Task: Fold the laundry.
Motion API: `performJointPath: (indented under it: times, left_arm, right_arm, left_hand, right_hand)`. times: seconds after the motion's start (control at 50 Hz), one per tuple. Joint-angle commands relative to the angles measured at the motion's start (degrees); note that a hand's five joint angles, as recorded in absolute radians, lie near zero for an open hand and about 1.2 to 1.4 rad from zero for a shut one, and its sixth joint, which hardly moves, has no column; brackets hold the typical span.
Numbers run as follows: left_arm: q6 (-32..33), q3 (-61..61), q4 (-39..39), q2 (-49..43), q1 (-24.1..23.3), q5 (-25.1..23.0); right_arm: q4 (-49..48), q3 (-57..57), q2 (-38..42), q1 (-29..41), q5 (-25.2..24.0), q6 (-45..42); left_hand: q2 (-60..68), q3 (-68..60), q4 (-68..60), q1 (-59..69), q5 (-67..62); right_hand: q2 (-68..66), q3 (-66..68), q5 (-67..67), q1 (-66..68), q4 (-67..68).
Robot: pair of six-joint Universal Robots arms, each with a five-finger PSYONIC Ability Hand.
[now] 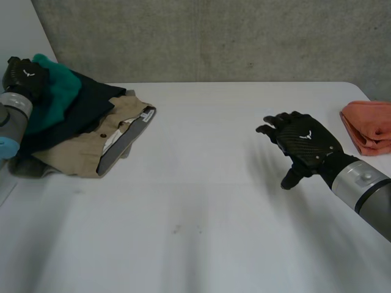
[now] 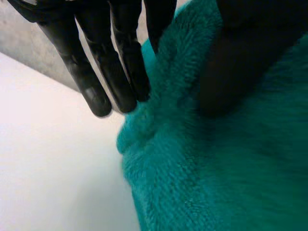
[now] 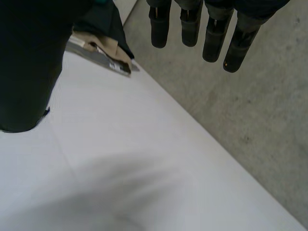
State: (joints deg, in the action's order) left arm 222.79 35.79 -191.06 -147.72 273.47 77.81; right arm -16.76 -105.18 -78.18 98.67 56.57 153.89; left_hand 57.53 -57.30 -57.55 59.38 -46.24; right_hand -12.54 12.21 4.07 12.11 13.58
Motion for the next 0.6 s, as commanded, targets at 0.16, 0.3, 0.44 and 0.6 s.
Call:
performJointPath:
  times: [0.16, 0.3, 0.44, 0.6]
  left_arm:
    - [-24.9, 25.2, -14.4, 23.4, -10.3, -0.8]
    - [-37.2, 38.9, -14.0, 33.7, -23.2, -0.9]
    - [-38.3, 42.4, -14.4, 26.1, -39.6, 0.2]
    - [-38.9, 37.9, -13.6, 18.3, -47.8, 4.2]
  right_arm:
    - [0.3, 0.2, -2.0, -4.6, 0.7, 0.1]
    - [0.5, 1.4, -3.7, -6.1, 7.1, 0.8]
    - [0.6, 1.8, -3.7, -6.1, 11.5, 2.3]
    - [0.8, 2.3, -2.8, -6.9, 11.6, 2.2]
  left_hand:
    - [22.5, -22.7, -22.4, 20.6, -23.8]
    - [22.5, -22.7, -22.4, 20.6, -23.8]
    - [22.5, -22.7, -22.4, 20.6, -23.8]
    - [-14.3, 14.1, 14.3, -16.2, 13.0]
  right_hand:
    - [2.5, -2.2, -4.1, -2.1, -3.6]
    - [2.5, -2.2, -4.1, -2.1, -3.6]
    - [2.5, -2.2, -4.1, -2.1, -3.6]
    - [2.5, -2.2, -4.1, -2.1, -3.6]
